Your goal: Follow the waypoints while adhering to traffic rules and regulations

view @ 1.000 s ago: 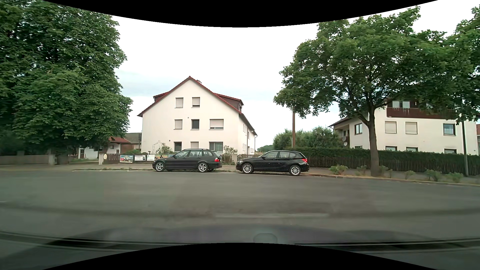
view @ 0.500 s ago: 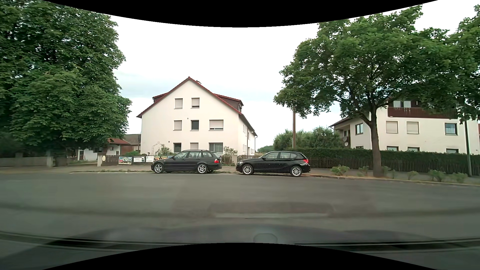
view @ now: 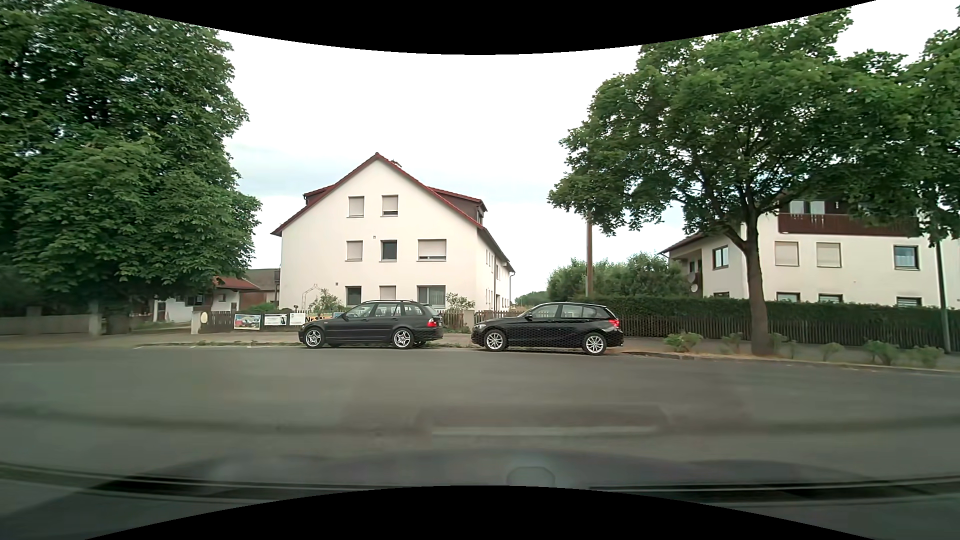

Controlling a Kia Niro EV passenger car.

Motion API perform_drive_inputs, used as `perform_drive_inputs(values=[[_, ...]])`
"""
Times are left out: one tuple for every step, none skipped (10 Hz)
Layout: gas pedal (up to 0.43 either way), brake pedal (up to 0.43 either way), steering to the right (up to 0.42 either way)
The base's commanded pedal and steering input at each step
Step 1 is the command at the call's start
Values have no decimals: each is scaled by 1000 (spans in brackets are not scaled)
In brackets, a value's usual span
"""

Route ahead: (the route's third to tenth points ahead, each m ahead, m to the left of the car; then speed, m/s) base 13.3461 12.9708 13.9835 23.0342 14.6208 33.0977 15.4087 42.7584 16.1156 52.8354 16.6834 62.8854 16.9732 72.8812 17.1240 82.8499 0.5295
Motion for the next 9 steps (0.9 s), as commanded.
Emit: perform_drive_inputs(values=[[0,55,-9],[0,55,-9],[0,55,-9],[0,55,-9],[0,55,-9],[0,67,-9],[0,73,-9],[0,73,-9],[0,79,-9]])
